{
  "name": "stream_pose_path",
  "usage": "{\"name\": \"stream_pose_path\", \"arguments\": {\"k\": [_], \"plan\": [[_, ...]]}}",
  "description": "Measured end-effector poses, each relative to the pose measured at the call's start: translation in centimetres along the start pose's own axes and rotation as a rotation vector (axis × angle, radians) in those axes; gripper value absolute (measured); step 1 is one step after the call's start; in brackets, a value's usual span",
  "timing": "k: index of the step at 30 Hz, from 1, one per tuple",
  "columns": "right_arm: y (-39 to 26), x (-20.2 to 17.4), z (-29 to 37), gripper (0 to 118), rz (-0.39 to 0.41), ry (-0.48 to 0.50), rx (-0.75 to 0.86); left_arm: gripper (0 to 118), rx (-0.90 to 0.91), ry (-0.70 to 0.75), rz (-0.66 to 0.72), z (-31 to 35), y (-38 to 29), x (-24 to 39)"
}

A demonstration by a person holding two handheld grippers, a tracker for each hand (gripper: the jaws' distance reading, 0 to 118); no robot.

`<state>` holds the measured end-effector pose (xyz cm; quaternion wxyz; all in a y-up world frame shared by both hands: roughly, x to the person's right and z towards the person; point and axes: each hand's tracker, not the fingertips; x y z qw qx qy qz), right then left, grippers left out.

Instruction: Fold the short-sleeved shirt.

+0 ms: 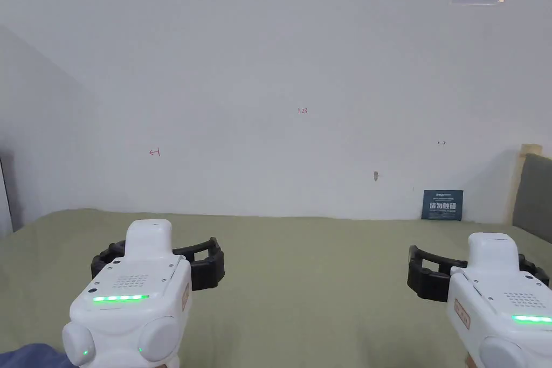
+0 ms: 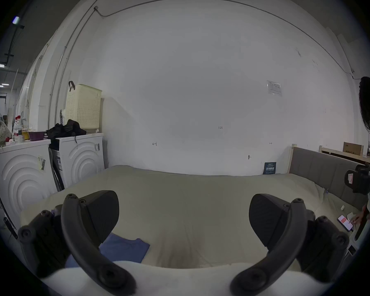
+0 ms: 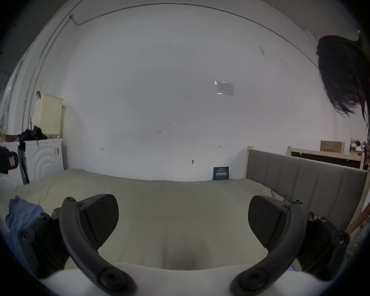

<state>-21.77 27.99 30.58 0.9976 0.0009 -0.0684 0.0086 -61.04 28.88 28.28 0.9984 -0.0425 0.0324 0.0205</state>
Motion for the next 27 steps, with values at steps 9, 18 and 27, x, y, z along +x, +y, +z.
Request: {"name": "stream_pose_path", "arguments": {"k": [9,18,27], "plan": [[-0.8,-0.1,-1.0,118,0.026,-0.028,-0.057,118,-0.002,-0.008,-0.02,-0.1,-0.2,0.5],[-1.0,0.2,-0.2,118,0.002,0.005,-0.027,118,-0.01,-0.002,-0.032,-0.1,-0.4,0.7],[-0.9,0.0,-0.1,118,0.037,0.032,-0.014,118,0.012,0.005,-0.045,-0.1,-0.4,0.9]]}}
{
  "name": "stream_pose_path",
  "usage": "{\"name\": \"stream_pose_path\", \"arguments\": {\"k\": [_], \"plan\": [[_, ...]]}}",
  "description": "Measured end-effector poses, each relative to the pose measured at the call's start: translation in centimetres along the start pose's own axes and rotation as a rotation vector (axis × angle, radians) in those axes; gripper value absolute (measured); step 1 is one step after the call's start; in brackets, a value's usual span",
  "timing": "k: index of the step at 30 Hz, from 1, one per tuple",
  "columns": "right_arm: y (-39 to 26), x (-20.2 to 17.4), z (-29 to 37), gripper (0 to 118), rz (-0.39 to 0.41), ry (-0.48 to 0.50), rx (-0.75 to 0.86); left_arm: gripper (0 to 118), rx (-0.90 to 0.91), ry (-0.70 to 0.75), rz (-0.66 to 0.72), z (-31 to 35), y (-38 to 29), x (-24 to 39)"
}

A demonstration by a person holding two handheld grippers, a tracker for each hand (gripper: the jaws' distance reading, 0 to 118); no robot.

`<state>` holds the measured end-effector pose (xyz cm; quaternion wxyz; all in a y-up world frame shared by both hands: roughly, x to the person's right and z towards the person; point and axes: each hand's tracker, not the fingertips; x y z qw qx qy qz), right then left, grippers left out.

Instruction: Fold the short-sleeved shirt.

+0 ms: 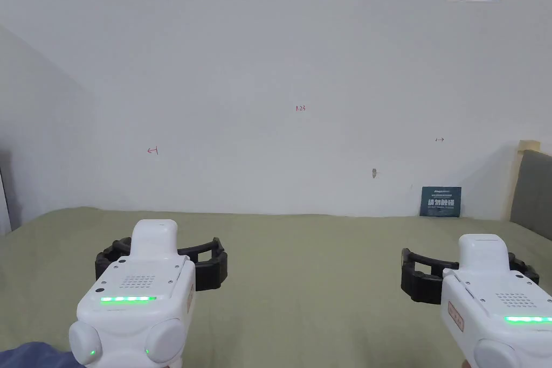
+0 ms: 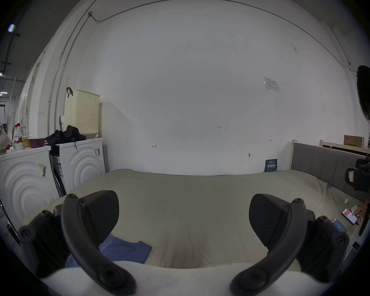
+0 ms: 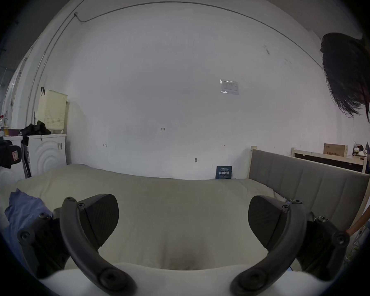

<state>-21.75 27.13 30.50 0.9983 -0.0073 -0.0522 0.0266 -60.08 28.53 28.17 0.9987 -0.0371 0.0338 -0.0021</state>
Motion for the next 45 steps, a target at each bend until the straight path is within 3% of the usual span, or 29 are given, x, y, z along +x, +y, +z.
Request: {"name": "stream_pose_path", "arguments": {"k": [45], "plan": [[0.68,-0.17,0.23,118,0.033,0.02,0.009,118,0.019,-0.009,-0.005,0.27,0.42,-0.01]]}}
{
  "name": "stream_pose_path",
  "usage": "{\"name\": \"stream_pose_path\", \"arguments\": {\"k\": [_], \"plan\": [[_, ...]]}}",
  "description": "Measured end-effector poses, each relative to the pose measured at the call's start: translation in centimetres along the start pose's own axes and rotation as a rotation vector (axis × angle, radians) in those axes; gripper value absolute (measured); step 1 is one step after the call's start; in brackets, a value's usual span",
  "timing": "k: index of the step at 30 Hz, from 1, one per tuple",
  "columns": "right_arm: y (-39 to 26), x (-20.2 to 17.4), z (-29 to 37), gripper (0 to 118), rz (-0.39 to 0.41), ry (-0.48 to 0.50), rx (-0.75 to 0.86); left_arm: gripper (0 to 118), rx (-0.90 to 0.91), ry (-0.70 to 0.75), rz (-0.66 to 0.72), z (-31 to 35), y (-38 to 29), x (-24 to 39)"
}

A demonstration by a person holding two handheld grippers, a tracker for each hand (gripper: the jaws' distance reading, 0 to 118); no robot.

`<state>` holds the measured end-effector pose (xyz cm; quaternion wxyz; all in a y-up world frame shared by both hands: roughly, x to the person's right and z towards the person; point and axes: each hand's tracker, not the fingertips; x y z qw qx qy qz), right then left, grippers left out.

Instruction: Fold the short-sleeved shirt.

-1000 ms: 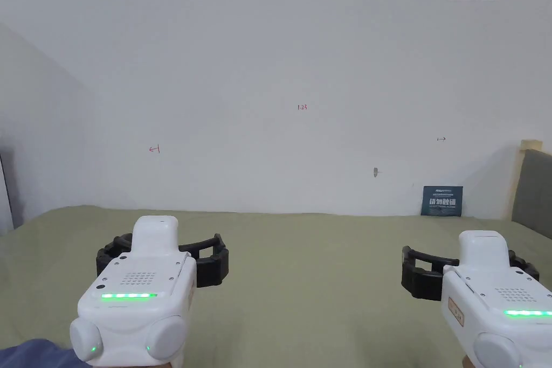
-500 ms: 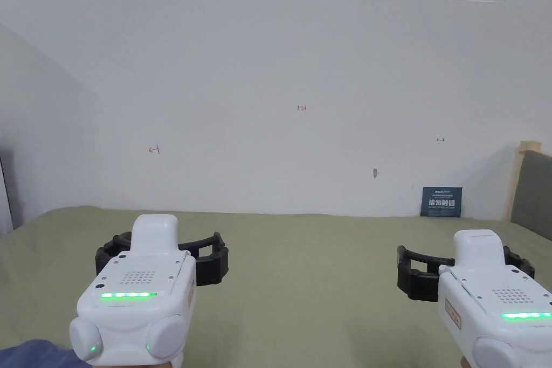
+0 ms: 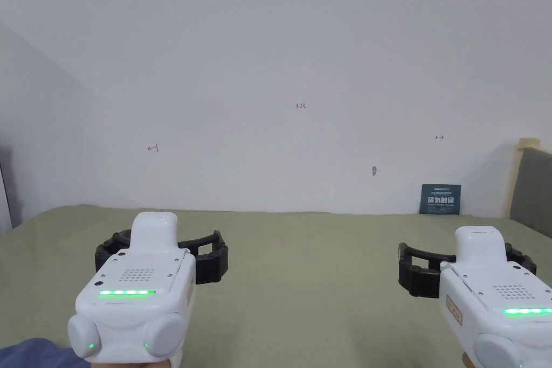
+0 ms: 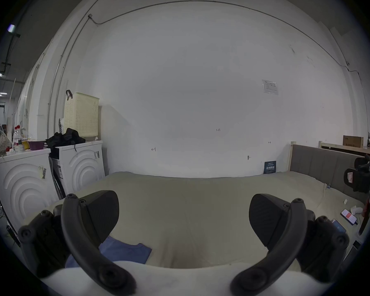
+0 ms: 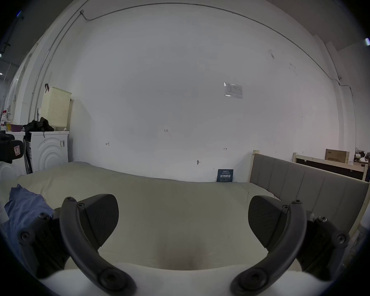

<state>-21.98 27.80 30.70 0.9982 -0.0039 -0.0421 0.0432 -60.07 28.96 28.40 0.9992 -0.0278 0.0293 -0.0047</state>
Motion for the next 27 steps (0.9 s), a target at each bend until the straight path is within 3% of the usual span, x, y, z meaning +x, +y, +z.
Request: {"name": "stream_pose_path", "arguments": {"k": [27], "plan": [[0.53,0.22,0.3,118,-0.017,0.003,-0.001,118,0.008,-0.015,0.009,0.4,0.25,-0.05]]}}
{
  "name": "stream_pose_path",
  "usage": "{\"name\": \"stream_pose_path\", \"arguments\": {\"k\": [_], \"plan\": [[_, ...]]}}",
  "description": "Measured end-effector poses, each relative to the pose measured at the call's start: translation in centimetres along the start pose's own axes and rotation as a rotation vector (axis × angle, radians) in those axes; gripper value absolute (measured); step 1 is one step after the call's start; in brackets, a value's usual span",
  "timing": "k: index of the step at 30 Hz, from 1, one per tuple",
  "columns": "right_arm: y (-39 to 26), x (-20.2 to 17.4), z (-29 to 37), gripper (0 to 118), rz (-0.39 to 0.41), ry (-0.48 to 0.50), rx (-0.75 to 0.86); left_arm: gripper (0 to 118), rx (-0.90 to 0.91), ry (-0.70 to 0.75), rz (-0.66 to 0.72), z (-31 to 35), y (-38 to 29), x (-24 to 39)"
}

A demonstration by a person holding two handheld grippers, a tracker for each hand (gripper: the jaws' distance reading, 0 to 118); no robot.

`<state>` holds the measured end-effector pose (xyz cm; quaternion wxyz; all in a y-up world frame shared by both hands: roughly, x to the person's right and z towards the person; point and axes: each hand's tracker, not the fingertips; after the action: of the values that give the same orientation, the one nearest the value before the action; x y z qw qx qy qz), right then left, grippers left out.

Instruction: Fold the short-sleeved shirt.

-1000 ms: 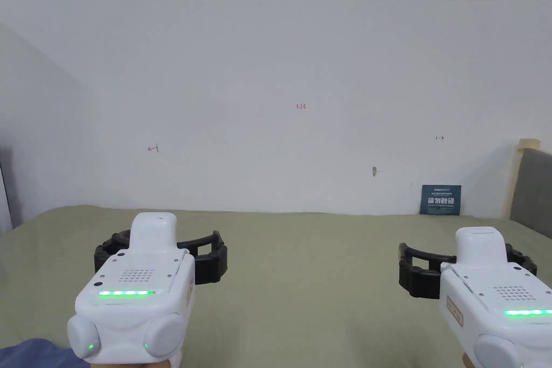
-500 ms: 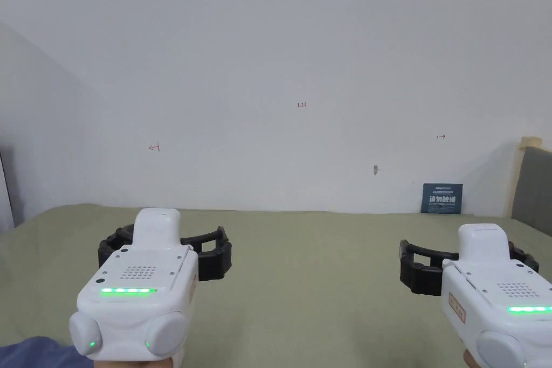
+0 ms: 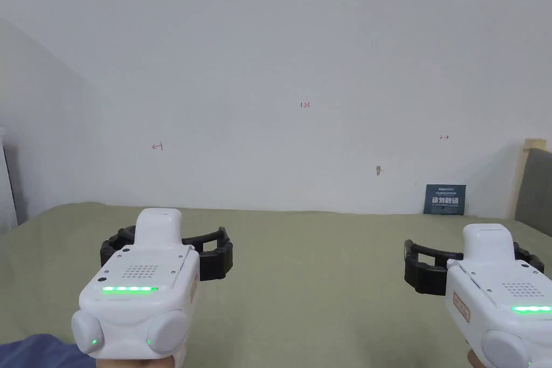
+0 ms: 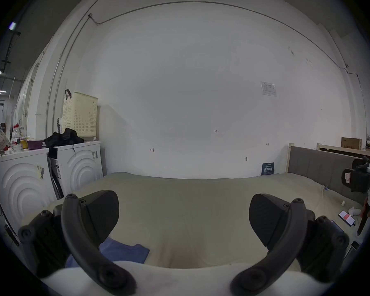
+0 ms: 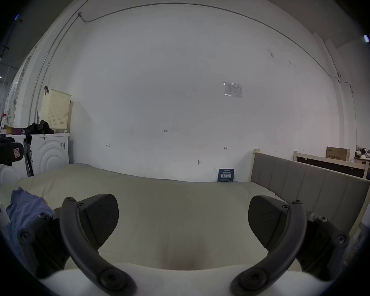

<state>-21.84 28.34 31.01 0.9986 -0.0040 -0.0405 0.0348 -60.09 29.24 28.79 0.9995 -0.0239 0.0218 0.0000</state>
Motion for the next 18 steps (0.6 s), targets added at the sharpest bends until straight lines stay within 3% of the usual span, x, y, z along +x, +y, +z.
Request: {"name": "stream_pose_path", "arguments": {"k": [8,12,18], "plan": [[-0.23,-0.03,0.08,118,-0.007,-0.015,0.005,118,0.001,-0.003,0.0,-0.06,-0.16,-0.14],[0.13,0.53,-0.27,118,-0.087,0.012,-0.023,118,0.016,-0.002,0.008,0.2,-0.16,-0.32],[-0.1,0.25,-0.31,118,-0.041,-0.007,-0.044,118,0.009,0.001,0.005,-0.16,-0.08,-0.61]]}}
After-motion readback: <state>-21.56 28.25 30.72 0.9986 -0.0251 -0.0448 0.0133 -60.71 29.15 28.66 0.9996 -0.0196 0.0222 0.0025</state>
